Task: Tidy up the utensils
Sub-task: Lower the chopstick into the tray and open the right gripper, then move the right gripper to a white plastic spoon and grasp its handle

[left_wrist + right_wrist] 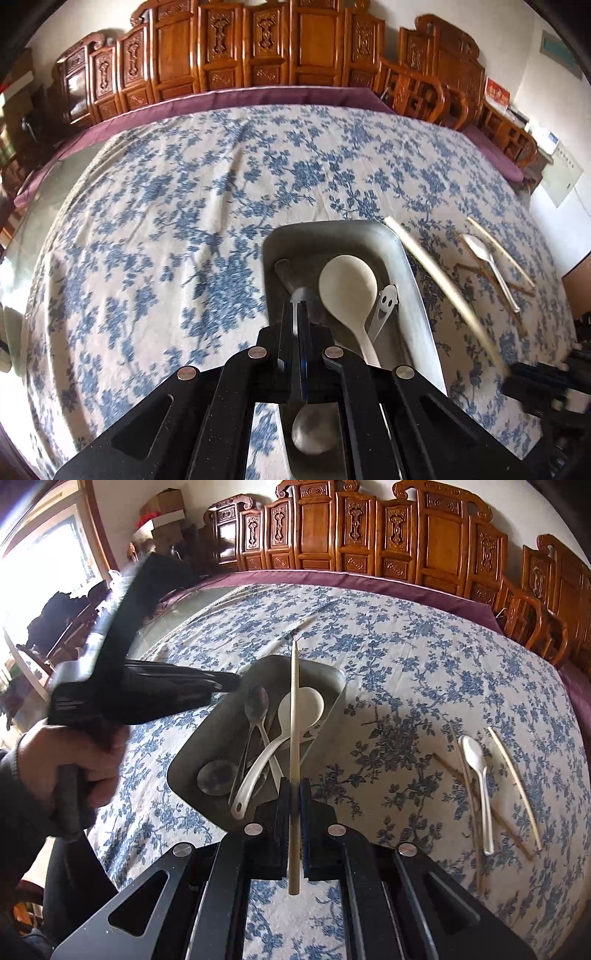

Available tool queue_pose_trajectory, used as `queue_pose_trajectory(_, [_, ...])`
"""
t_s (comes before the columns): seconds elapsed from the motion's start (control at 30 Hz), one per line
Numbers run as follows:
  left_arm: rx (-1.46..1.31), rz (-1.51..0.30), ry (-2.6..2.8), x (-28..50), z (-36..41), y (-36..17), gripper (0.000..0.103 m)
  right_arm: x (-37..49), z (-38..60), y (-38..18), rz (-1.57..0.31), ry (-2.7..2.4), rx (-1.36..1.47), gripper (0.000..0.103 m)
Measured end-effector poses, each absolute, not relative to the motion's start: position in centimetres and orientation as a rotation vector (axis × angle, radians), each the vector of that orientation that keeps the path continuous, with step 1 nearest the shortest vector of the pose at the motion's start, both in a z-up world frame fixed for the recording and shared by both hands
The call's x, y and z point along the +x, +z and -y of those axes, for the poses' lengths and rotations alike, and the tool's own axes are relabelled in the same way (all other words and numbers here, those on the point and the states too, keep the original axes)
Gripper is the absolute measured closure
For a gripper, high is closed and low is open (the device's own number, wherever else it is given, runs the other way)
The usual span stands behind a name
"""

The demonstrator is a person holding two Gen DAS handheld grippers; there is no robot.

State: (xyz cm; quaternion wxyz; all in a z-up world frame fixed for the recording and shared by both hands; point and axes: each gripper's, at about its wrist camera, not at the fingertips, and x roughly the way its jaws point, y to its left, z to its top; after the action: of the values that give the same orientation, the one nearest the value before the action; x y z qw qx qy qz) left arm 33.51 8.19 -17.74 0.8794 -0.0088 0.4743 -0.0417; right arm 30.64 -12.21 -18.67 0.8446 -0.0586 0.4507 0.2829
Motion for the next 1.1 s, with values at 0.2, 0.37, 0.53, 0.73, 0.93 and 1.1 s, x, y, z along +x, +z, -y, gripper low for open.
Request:
queue_pose_trajectory(0.2, [-0.031,-0.945,-0.062,30.9,-10.3,-15.4,0.101,31.9,10.3,-19.7,-0.967,0.601,-0.076,0.097])
queue_pose_trajectory(0.37, [-0.047,-0.917,-0.056,28.9,-11.7,-13.8,0.101,33.0,8.7,-20.8,-1.003,0.610,-0.020,0.097])
queue_pose_trajectory(0.53, [-0.060,-0.900,-0.047,27.3,-12.3,-13.1,0.101,33.7,7.8,-22.3,-1.041,0.596,-0.001,0.097])
queue_pose_trajectory(0.73, [-0.065,-0.908,-0.056,26.3,-11.9,-13.2,0.100,34.0,7.4,-23.2,-1.057,0.606,0.029,0.097])
queue_pose_trajectory(0.93, [-0.052,-0.918,-0.063,25.9,-11.2,-13.5,0.100,33.7,7.2,-22.9,-1.046,0.630,0.051,0.093])
queue_pose_trajectory(1.1, [-0.038,-0.914,-0.062,25.6,-10.4,-13.3,0.083,32.6,8.8,-21.6,-0.993,0.664,0.056,0.093])
